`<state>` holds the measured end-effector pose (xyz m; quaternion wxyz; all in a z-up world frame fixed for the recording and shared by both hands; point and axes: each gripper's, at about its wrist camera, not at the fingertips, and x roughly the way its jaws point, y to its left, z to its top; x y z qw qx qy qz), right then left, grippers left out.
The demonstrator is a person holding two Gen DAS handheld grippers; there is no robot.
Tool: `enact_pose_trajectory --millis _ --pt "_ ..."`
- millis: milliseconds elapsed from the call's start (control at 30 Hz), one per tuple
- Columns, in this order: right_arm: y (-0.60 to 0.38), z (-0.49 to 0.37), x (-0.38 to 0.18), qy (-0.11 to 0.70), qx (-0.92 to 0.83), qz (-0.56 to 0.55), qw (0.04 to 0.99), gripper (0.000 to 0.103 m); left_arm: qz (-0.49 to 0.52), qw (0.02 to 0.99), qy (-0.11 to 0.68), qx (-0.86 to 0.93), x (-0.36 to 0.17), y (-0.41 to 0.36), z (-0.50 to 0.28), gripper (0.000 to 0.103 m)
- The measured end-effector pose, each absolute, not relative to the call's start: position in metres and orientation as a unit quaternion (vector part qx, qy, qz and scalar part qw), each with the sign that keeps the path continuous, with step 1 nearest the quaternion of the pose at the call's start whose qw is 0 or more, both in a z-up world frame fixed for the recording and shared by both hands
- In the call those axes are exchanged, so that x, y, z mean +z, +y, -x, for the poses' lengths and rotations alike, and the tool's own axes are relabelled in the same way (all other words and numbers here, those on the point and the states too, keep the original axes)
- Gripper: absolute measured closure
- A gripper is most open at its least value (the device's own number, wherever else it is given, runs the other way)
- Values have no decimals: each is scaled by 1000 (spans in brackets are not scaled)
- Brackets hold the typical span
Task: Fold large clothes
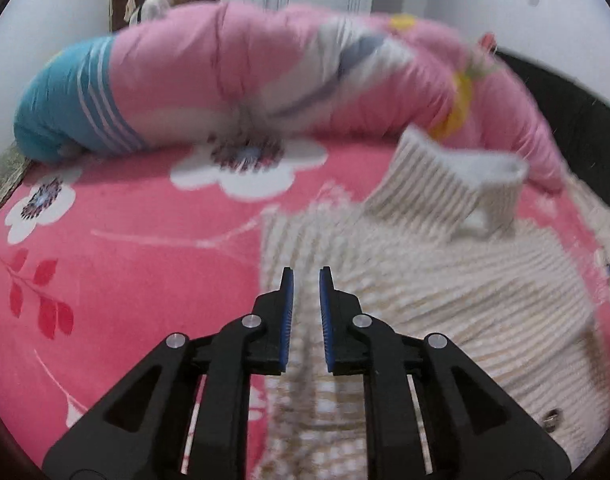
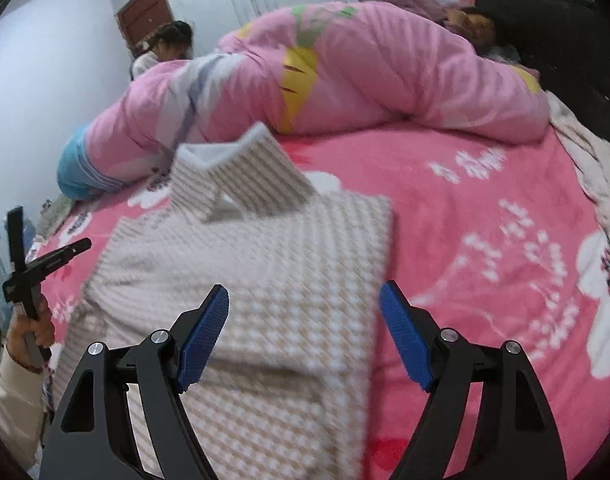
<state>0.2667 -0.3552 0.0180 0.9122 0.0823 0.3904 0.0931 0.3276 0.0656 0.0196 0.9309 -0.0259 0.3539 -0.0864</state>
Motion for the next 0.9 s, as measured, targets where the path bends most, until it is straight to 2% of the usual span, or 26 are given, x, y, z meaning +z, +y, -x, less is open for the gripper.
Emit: enact_pose_trajectory --millis 67,133,167,233,267,367,500,567,667,733,900 --pt "-338 -278 7 407 99 -72 905 42 30 929 347 -121 28 54 -321 90" --pt "-323 -292 -21 446 94 -56 889 47 18 918 366 -150 17 32 -321 85" --pt "-319 -296 -38 467 82 -50 879 47 -3 905 394 -158 0 19 -324 78" --pt "-312 -294 -59 470 71 -24 879 47 -49 887 439 -137 -35 4 -333 72" --pt "-309 -291 -56 468 70 -11 881 47 -50 885 442 -136 -50 5 -333 71" --pt "-312 -293 -38 491 63 -24 868 47 -19 894 423 -147 -45 17 -327 69" --pt "-323 -313 -15 465 41 -43 884 47 14 890 426 -160 -48 28 -330 68" --pt "-332 -333 -27 476 41 -77 875 47 18 892 421 -162 -49 28 -329 68" --pt "-328 -352 -59 505 27 -63 861 46 24 892 418 -169 -47 30 -328 68" --pt "-317 -345 -40 504 2 -44 863 46 33 891 421 -167 -42 32 -325 69" --pt "-269 -303 -1 462 65 -14 885 46 27 906 381 -182 -16 36 -295 48"
